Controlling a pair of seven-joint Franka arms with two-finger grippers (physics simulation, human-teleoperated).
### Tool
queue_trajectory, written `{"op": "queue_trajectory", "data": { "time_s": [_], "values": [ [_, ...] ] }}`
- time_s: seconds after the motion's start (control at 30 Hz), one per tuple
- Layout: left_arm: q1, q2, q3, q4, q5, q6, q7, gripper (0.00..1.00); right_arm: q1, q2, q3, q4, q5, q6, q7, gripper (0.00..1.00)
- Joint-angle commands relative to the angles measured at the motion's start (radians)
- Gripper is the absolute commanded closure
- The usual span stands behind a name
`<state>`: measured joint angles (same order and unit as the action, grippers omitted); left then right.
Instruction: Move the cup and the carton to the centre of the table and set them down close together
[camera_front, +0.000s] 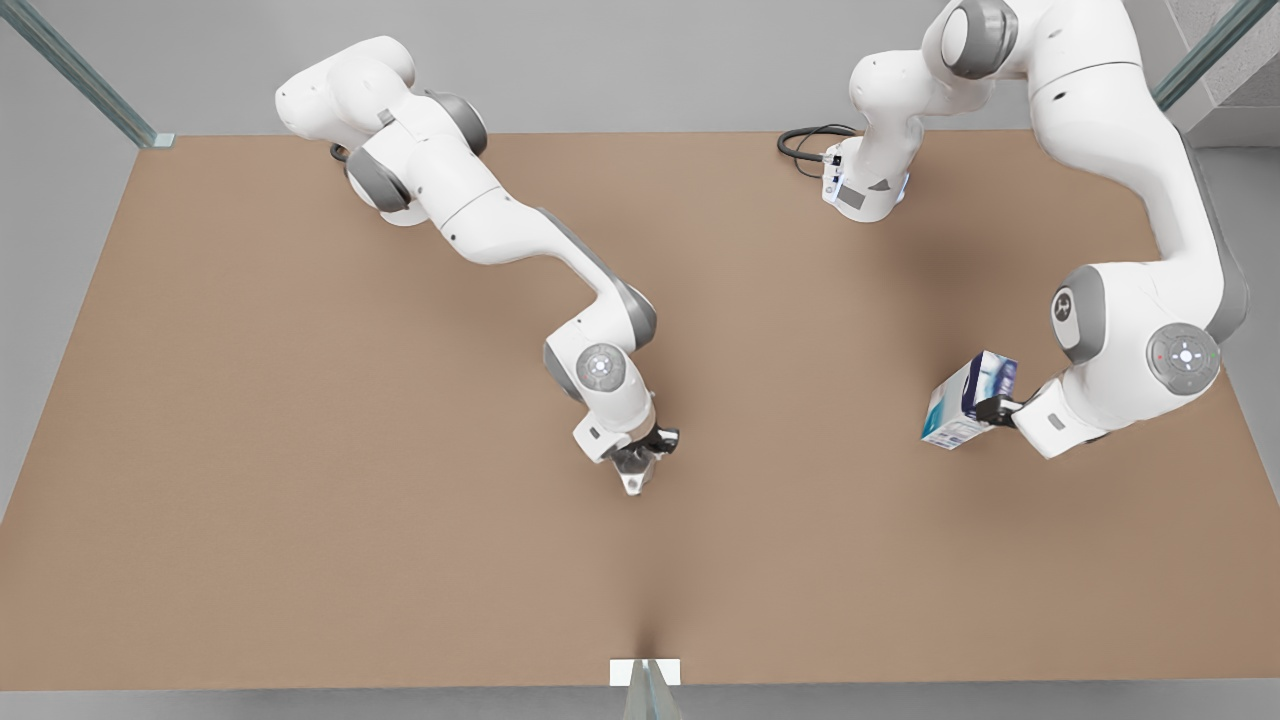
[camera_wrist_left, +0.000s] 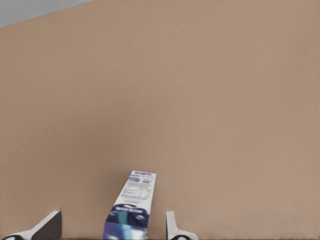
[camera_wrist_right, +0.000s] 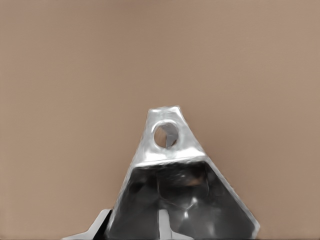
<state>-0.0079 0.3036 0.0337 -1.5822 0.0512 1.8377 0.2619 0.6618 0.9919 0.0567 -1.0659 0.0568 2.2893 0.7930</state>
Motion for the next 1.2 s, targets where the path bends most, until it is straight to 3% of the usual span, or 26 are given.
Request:
{"op": "queue_trajectory", "data": {
  "time_s": [0.0,0.07,0.2,0.33,0.37,0.4,0.5,0.67,0.73,0.9,0.97,1.03,1.17],
  "values": [
    [0.000,-0.024,0.000,-0.038,-0.001,0.017,0.000,0.00,0.001,0.001,0.000,0.000,0.000,0.002,0.000,0.22],
    [0.000,-0.087,0.000,-0.157,-0.002,0.083,0.000,0.00,0.001,-0.001,0.000,0.000,0.000,0.001,0.000,0.22],
    [-0.001,-0.084,0.014,-0.237,-0.001,0.098,0.007,0.00,0.001,-0.013,0.000,0.001,0.000,-0.013,0.000,0.22],
    [-0.001,-0.075,0.025,-0.269,0.012,0.107,0.023,0.00,-0.011,-0.183,0.000,-0.069,0.014,-0.097,-0.008,0.18],
    [-0.003,-0.060,0.037,-0.271,0.012,0.095,0.040,0.00,-0.022,-0.237,0.000,-0.120,0.012,-0.090,-0.012,0.14],
    [-0.003,-0.057,0.038,-0.281,0.012,0.078,0.040,0.00,-0.063,-0.304,-0.008,-0.196,0.000,-0.120,-0.133,0.02],
    [-0.003,-0.047,0.048,-0.295,0.053,0.077,0.040,0.00,-0.116,-0.421,-0.210,-0.198,0.011,-0.402,-0.457,0.00],
    [-0.001,-0.050,0.058,-0.294,0.107,0.064,0.040,0.00,-0.422,-0.601,-0.176,-0.207,0.011,-0.616,-0.560,0.00],
    [-0.003,-0.032,0.060,-0.294,0.107,0.074,0.040,0.00,-0.498,-0.726,-0.172,-0.325,0.006,-0.611,-0.601,0.00],
    [-0.003,0.009,0.058,-0.294,0.107,0.071,0.037,0.00,-0.607,-0.736,-0.173,-0.322,-0.012,-0.673,-0.756,0.00],
    [-0.003,0.012,0.058,-0.294,0.107,0.066,0.030,0.38,-0.646,-0.766,-0.138,-0.394,-0.008,-0.620,-0.782,0.00],
    [-0.004,0.022,0.060,-0.294,0.107,0.064,0.033,0.39,-0.676,-0.776,-0.098,-0.437,-0.011,-0.557,-0.810,0.00],
    [-0.009,0.028,0.058,-0.294,0.107,0.064,0.031,0.39,-0.679,-0.763,-0.124,-0.376,-0.017,-0.622,-0.899,0.00]
  ]
}}
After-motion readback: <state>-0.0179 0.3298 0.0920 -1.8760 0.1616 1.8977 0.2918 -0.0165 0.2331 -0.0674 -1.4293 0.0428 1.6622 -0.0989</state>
